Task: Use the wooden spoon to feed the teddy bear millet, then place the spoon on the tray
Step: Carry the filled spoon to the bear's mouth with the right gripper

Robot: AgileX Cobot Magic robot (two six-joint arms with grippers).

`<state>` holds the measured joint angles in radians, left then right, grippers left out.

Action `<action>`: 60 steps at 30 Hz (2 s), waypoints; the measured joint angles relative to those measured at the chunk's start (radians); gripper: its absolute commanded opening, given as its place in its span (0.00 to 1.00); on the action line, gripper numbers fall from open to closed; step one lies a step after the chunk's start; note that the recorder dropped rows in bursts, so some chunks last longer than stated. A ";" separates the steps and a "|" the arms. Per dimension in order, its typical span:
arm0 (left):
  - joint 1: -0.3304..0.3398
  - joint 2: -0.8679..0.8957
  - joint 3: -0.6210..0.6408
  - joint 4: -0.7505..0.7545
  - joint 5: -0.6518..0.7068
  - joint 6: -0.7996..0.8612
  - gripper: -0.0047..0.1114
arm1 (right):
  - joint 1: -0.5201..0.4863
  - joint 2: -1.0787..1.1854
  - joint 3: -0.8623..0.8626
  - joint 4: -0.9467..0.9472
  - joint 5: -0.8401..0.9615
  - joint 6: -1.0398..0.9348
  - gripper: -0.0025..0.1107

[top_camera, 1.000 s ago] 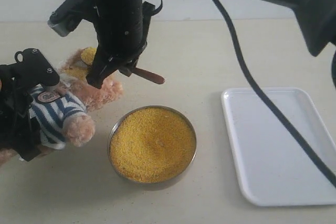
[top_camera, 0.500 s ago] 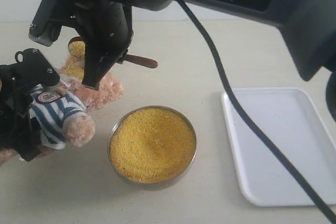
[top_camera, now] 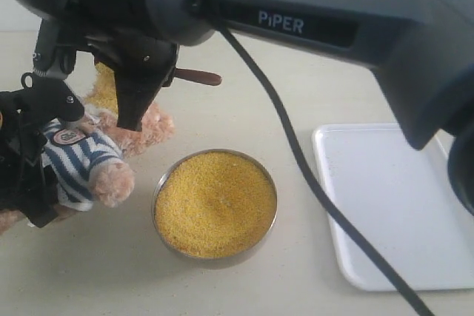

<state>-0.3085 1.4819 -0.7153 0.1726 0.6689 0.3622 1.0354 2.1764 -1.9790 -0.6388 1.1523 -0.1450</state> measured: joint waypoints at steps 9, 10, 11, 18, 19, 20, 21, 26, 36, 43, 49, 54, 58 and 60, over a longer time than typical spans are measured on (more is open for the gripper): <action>0.000 0.000 0.006 0.000 0.013 0.002 0.07 | 0.045 -0.010 0.147 -0.212 -0.059 0.145 0.02; 0.000 0.000 0.006 0.000 0.013 0.002 0.07 | 0.049 -0.012 0.152 -0.216 -0.070 0.159 0.02; 0.000 0.000 0.006 0.000 0.013 0.002 0.07 | 0.051 -0.014 0.156 -0.224 -0.077 0.172 0.02; 0.000 0.000 0.006 0.000 -0.002 0.004 0.07 | 0.061 -0.024 0.164 -0.252 -0.090 0.196 0.02; 0.000 0.000 0.006 0.000 -0.002 0.004 0.07 | 0.061 -0.024 0.164 -0.257 -0.087 0.198 0.02; 0.000 0.000 0.006 0.000 -0.002 0.004 0.07 | 0.061 -0.024 0.164 -0.257 -0.084 0.200 0.02; 0.000 0.000 0.006 0.000 -0.002 0.004 0.07 | 0.061 -0.024 0.164 -0.261 -0.084 0.200 0.02; 0.000 0.000 0.006 0.000 -0.003 0.004 0.07 | 0.061 -0.031 0.165 -0.263 -0.080 0.207 0.02; 0.000 0.000 0.006 0.000 -0.003 0.004 0.07 | 0.061 -0.073 0.165 -0.276 -0.079 0.235 0.02; 0.000 0.000 0.006 0.000 -0.003 0.004 0.07 | 0.061 -0.104 0.218 -0.308 -0.077 0.273 0.02; 0.000 0.000 0.006 0.000 -0.003 0.004 0.07 | 0.083 -0.106 0.288 -0.415 -0.077 0.363 0.02; 0.000 0.000 0.006 0.000 -0.003 0.004 0.07 | 0.109 -0.109 0.333 -0.502 -0.080 0.427 0.02; 0.000 0.000 0.006 0.000 -0.003 0.004 0.07 | 0.111 -0.109 0.349 -0.518 -0.082 0.446 0.02; 0.000 0.000 0.006 0.000 -0.003 0.004 0.07 | 0.111 -0.109 0.350 -0.522 -0.082 0.451 0.02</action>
<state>-0.3085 1.4819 -0.7093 0.1726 0.6659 0.3660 1.1465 2.0678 -1.6286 -1.1611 1.0703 0.3064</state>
